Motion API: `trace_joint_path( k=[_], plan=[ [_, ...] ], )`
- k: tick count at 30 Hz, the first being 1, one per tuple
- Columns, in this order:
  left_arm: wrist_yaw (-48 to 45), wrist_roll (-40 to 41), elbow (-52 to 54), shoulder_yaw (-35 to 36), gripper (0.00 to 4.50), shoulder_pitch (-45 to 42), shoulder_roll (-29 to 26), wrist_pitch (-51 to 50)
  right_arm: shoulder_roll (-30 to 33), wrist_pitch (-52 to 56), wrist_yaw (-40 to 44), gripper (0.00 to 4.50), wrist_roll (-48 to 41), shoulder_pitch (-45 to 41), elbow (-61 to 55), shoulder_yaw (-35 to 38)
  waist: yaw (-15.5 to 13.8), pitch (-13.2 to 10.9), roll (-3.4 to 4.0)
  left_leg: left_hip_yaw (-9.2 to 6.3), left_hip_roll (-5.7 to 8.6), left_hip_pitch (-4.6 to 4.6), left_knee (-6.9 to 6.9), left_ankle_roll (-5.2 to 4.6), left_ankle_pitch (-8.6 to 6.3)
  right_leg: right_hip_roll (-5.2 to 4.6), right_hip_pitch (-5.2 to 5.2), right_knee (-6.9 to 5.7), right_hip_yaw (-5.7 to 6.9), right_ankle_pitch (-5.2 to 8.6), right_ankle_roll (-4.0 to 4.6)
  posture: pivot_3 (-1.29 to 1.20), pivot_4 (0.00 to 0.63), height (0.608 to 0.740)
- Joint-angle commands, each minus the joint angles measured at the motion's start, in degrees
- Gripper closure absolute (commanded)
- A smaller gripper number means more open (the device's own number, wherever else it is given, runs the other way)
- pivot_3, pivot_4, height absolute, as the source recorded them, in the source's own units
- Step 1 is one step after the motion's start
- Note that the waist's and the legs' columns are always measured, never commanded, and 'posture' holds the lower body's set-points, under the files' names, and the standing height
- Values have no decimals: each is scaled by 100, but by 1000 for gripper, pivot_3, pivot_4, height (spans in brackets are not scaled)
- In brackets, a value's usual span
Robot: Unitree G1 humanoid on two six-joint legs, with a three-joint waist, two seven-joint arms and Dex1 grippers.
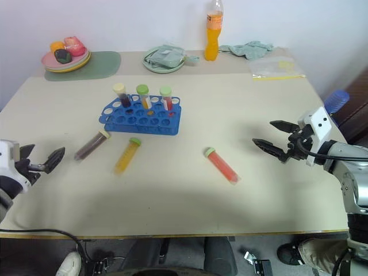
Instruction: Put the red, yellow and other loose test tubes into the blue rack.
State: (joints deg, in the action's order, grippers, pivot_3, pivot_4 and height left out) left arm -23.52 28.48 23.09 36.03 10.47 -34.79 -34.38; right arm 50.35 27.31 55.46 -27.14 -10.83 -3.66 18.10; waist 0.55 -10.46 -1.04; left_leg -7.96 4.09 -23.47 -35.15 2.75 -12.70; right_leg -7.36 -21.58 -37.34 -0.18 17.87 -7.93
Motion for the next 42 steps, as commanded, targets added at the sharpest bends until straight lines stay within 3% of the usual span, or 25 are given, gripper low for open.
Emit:
trace_joint_path(
  k=[1,10,18,23,28,31,35,42],
  plan=[
    [37,57,215,100,77,13,24,45,138,-2,15,0,35,-107,-46,11,2,0,0,0,0,0,0,0,0,0,0,0,0,0,0,0,150,740],
    [13,152,390,-253,77,-351,67,76,192,203,-102,0,54,-36,-247,92,-5,0,0,2,2,0,-1,0,0,1,2,1,1,0,0,0,150,740],
    [-542,432,646,-1405,77,-1072,130,24,216,1439,-821,0,-281,-76,-1109,323,-5,1,2,4,4,0,-1,0,0,0,4,2,3,-1,-1,0,150,740],
    [-1084,510,627,-2512,77,-1585,190,7,542,2685,-1204,0,-442,-64,-2084,-46,-1,0,5,4,7,0,-1,-1,0,3,4,2,3,-1,-1,0,150,740],
    [-1675,288,605,-3631,77,-1902,226,235,532,5385,-1831,0,-925,-1392,-2349,-907,29,-3,10,12,7,-1,-4,-2,-1,4,1,3,3,-1,1,0,150,740],
    [-1871,165,546,-3970,77,-1926,255,388,456,6194,-1990,0,-1026,-2162,-2443,-1595,15,-4,12,12,4,-4,-1,-3,-1,6,-5,4,2,-1,2,0,150,740],
    [-2098,-99,532,-4299,77,-1795,172,616,151,6519,-2426,0,-1493,-3040,-1638,-2310,16,-5,12,11,6,-12,0,-6,-3,5,-7,11,4,-1,2,0,150,740],
    [-2104,-353,562,-4206,77,-1291,7,844,-265,6519,-3471,0,-2671,-3901,-291,-3370,26,-5,12,7,6,-14,1,-7,-3,1,-10,12,5,-2,1,0,150,740]
  ],
)
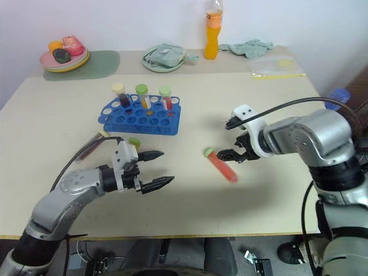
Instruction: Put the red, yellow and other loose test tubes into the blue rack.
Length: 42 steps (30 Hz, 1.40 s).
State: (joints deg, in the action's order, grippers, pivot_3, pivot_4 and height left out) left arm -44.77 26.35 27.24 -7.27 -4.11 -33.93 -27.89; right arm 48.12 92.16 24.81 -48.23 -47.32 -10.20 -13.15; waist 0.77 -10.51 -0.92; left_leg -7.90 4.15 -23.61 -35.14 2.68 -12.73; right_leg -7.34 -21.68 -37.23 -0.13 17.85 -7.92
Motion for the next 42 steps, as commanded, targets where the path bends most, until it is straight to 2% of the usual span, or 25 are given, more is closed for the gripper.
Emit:
trace_joint_path(
  k=[1,9,12,17,18,20,23,25,27,29,32,35,37,42],
  plan=[
    [26,-176,159,151,77,249,-103,241,-90,34,-608,0,-737,-318,536,-326,1,0,1,-2,0,0,0,0,0,0,0,0,-1,0,0,0,150,740],
    [84,-260,216,229,77,538,-116,386,-298,34,-2007,0,-2232,-660,1403,-670,-2,-2,4,-9,0,-1,-1,-1,0,0,-2,-1,-1,0,0,0,150,740],
    [90,-262,181,238,0,539,-105,413,-308,34,-2428,877,-2581,-654,1512,-704,0,-2,4,-8,1,-1,-1,-1,0,1,-1,-2,-1,0,-1,0,150,740],
    [71,-304,77,237,0,506,-93,481,-327,34,-2974,3354,-2987,-657,1558,-666,11,-3,5,-7,1,-1,0,-1,0,3,-4,-4,-2,0,-1,0,150,740],
    [67,-307,59,239,0,494,-93,492,-323,34,-3039,3668,-3063,-667,1537,-646,9,-3,5,-7,1,-1,0,-1,0,3,-4,-4,-1,-1,-1,0,150,740],
    [81,-309,31,265,0,480,-85,500,-347,34,-3058,3668,-3089,-669,1330,-509,8,-3,5,-6,1,-1,-1,-1,0,3,-4,-4,-1,-1,-1,0,150,740],
    [153,-263,-40,420,0,471,-39,503,-401,-291,-2673,3668,-2537,-573,395,-215,18,-7,12,-6,1,-3,0,-1,0,3,-9,-7,-2,-1,-1,0,150,740],
    [289,-133,-98,665,0,439,58,456,-402,-1321,-2043,3668,-1958,-304,-392,-43,12,-7,12,-7,0,-9,0,-1,0,7,-18,-10,-3,-1,-1,0,150,740],
    [458,10,-171,980,0,402,190,414,-454,-2962,-1237,3668,-945,101,-1112,8,6,-6,10,-7,-1,-17,-4,-1,0,13,-24,-13,-2,-1,-2,0,150,740],
    [662,159,-297,1350,0,348,322,376,-842,-4154,-925,3668,-267,498,-1295,153,9,-6,10,0,0,-20,-5,-1,0,16,-26,-15,0,-2,-5,0,150,740],
    [811,236,-483,1698,0,271,410,418,-1583,-4973,-893,3668,205,824,-1054,328,33,-5,9,3,-2,-19,-9,2,2,18,-28,-24,-2,-3,-7,0,150,740],
    [1268,258,-928,2248,0,60,599,527,-2932,-6999,-968,3668,1602,908,-46,-119,65,-4,8,0,-6,-11,-6,12,8,24,-33,-35,-10,-7,-1,0,150,740],
    [1441,178,-1069,2377,0,-32,662,568,-3529,-7865,-880,3668,2280,830,633,-332,93,-4,7,0,-7,-10,-2,28,18,30,-51,-55,-20,-9,3,0,150,740],
    [1576,56,-1052,2496,0,37,589,636,-4517,-9108,-773,3668,3098,594,2168,-320,147,-3,6,1,-6,-10,0,59,35,30,-69,-75,-46,-9,4,0,150,740]
  ],
)
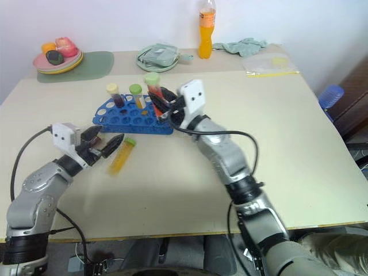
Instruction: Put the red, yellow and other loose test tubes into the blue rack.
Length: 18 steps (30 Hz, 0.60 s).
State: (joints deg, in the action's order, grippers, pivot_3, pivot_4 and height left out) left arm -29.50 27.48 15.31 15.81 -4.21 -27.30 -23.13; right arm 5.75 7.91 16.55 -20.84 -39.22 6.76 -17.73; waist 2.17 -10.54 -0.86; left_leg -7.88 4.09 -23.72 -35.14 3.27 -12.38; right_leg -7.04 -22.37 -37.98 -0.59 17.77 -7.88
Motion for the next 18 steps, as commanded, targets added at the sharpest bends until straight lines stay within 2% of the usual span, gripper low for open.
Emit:
trace_joint_path(
  k=[1,6,18],
  plan=[
    [30,-78,200,187,0,92,-99,183,-407,-835,68,3668,439,-251,701,195,12,0,0,0,0,0,1,3,2,1,-3,-1,-1,0,0,0,150,740],
    [13,19,463,213,0,220,-87,107,-773,-1376,189,3668,829,-326,1454,271,37,0,1,4,-2,0,6,7,4,5,-14,-8,-15,0,2,0,150,740],
    [-202,87,481,170,0,405,-193,24,-1148,-1713,238,3668,1386,-541,2477,531,44,0,2,13,-7,1,8,7,4,11,-25,-14,-29,-2,6,0,150,740]
  ],
)
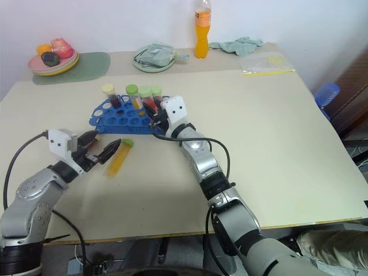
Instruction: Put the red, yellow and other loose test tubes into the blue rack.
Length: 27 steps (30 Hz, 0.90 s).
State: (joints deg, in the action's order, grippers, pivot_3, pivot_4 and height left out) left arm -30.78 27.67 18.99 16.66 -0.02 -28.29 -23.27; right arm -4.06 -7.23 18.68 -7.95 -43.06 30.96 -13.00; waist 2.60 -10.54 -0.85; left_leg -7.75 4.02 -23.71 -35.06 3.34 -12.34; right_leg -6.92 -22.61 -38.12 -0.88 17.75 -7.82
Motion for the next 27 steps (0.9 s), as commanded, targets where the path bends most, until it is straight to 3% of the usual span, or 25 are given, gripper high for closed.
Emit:
trace_joint_path(
  k=[1,8,11,18,23,27],
  plan=[
    [-92,77,104,80,0,-23,-102,26,-192,-233,22,3668,130,-187,126,79,3,0,0,0,0,0,0,0,0,0,0,0,0,0,0,0,150,740],
    [-92,83,124,23,0,-36,-86,-8,-298,-482,-83,3668,302,-327,541,265,14,0,0,5,-4,0,1,2,1,5,-6,-4,-6,-2,3,0,150,740],
    [-87,64,146,8,0,45,-48,26,-299,-487,264,3668,149,-207,454,301,12,0,0,5,-4,0,1,1,1,5,-6,-3,-6,-2,4,0,150,740],
    [2,199,263,130,0,214,-77,-190,-190,-555,395,425,66,-11,-511,478,2,-1,2,7,-6,0,1,-6,-4,5,-7,-4,-9,-2,4,0,150,740],
    [503,341,847,118,0,-185,-511,-1364,278,55,636,425,-113,262,-1745,576,-24,0,1,4,-5,0,-2,-19,-11,5,-5,-4,-8,-3,4,0,150,740],
    [1209,529,1307,24,0,-992,-1047,-3217,1004,750,1299,425,-355,575,-2779,513,-29,1,-1,0,-2,0,-7,-20,-12,5,3,-2,-9,-3,3,0,150,740]
  ],
)
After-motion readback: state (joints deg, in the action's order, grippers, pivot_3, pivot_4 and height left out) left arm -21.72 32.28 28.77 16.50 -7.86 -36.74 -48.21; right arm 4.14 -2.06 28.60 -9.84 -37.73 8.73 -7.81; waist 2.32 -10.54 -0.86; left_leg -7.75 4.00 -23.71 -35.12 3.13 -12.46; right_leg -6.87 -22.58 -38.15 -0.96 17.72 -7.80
